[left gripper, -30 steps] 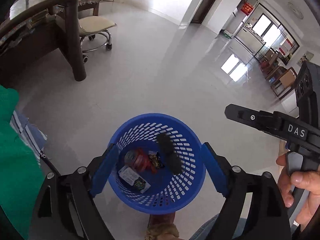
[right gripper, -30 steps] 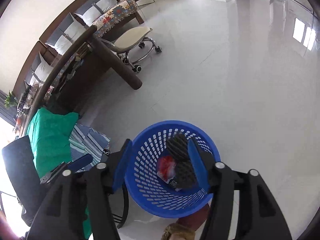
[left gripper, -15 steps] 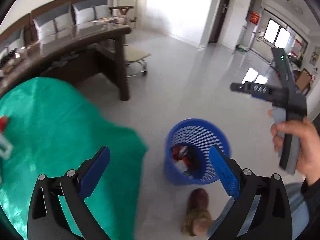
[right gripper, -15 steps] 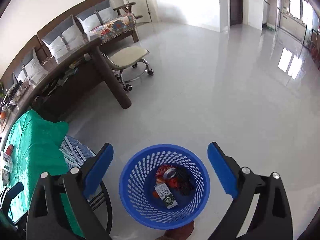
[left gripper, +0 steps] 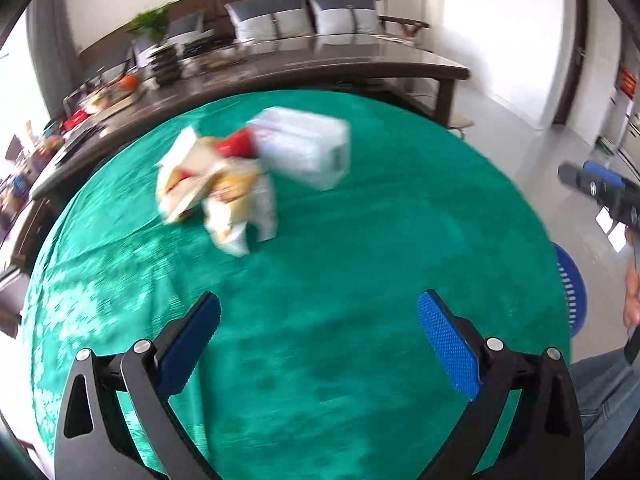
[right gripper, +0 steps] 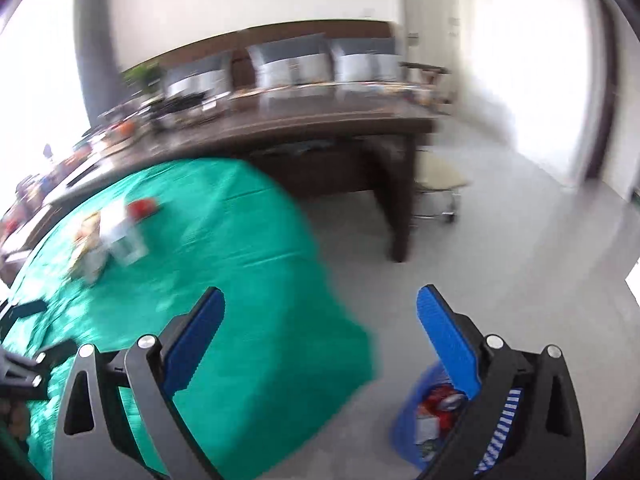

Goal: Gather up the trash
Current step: 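Move both tools back over the table toward the remaining wrappers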

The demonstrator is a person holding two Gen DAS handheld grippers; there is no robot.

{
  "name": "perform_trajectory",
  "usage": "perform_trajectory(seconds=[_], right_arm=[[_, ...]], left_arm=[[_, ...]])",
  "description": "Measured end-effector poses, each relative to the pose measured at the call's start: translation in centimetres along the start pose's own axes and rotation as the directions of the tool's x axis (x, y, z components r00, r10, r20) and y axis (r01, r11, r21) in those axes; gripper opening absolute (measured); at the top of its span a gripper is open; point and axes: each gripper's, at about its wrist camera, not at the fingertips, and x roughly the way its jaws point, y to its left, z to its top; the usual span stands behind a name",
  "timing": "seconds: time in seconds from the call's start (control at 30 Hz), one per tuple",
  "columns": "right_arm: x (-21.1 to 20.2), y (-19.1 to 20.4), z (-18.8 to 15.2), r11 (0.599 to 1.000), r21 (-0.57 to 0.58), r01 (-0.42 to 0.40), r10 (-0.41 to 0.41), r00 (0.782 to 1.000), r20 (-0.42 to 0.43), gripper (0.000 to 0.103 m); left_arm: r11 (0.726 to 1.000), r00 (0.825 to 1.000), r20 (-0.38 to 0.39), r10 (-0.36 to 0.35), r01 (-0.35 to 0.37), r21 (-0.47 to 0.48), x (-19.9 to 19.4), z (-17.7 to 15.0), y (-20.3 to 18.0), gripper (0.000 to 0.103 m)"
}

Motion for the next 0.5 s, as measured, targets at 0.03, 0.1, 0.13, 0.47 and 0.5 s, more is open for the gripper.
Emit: perform_trajectory(seconds=[0.03,0.1,0.13,0.47,0.5], right_arm=[[0.4,1.8,-0.1,0.999,-0.033,-0.037,0.036,0.999,-0.016,0.094],[1.5,6.2,-0.8,0.987,-0.114,-0.116,0.11,0.992,-0.061,0.094],[1.9,7.8,-1.0,0.979,-0.146,-0.141,0.131,0.988,-0.078,0.094],[5.0,15.4,-2.6,0.933,-0.296,-0.207,0.153,0.969,-0.193,0.094],[5.3,15.5,-2.8,0.93,-0.307,-0.2,0.141,0.969,-0.204,0.094]], left_arm=[[1.0,1.0,-0.003,0.01,-0.01,-0.016,0.0,0.0,0.8,0.098],[0.999,1.0,-0.012,0.027,-0.028,-0.041,0.0,-0.2,2.5,0.098],[0.998,0.999,-0.016,0.037,-0.037,-0.051,0.1,-0.4,3.1,0.098],[0.993,0.998,-0.062,0.006,-0.013,-0.115,1.6,-2.6,6.7,0.098],[0.993,0.998,-0.062,-0.007,-0.001,-0.119,1.8,-2.3,6.9,0.098]])
